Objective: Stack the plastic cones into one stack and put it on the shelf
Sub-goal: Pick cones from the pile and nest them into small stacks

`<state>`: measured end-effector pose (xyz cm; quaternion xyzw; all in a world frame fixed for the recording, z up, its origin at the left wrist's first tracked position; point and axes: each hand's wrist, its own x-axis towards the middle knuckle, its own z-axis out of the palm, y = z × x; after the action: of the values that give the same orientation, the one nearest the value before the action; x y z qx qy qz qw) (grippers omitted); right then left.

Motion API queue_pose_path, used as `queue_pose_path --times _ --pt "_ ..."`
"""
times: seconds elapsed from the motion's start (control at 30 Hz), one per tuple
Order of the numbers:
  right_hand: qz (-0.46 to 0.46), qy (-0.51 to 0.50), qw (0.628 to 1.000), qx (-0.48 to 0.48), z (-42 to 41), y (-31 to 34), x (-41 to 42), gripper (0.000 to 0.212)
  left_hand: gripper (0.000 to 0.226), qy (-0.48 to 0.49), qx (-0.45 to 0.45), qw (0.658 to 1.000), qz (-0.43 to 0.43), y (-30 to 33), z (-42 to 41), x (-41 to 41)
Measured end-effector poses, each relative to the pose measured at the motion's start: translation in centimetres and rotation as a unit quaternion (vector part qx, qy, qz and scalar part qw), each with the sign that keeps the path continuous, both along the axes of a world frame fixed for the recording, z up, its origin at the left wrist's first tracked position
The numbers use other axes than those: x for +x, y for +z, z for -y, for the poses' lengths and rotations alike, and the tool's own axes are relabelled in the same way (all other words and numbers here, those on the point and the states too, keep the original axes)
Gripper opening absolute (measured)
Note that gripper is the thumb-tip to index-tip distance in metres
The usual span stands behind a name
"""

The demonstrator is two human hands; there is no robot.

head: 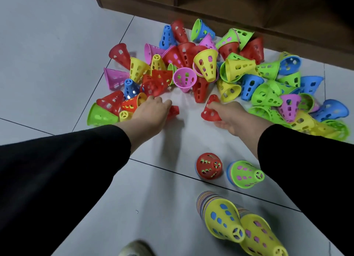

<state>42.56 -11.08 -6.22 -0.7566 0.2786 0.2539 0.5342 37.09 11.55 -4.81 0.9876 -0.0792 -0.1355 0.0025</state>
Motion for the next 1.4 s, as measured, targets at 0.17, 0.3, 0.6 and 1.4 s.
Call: queue_pose_path --times 0.17,0.3,0.6,1.4 --pt "0.032 0.017 0.998 0.045 2.4 3.4 -2.2 0.015 0.058 0.143 -0.321 0.936 -0.019 2.6 2.6 -3.3" --pt "0.164 0.124 0.978 -0.043 6.5 8.0 -5.9 0.026 0.053 0.148 -0.490 0.857 -0.054 5.1 6.3 -7.4" --pt "0.216 0.284 0.912 -0.204 12.9 8.5 -16.4 0.050 0.059 0.015 -0.425 0.896 -0.125 4.1 10.0 -10.9" --pt "0.196 0.383 0.884 -0.182 -3.5 10.0 -12.8 0.040 0.047 0.244 -0.169 0.954 0.049 3.9 -7.1 -13.8"
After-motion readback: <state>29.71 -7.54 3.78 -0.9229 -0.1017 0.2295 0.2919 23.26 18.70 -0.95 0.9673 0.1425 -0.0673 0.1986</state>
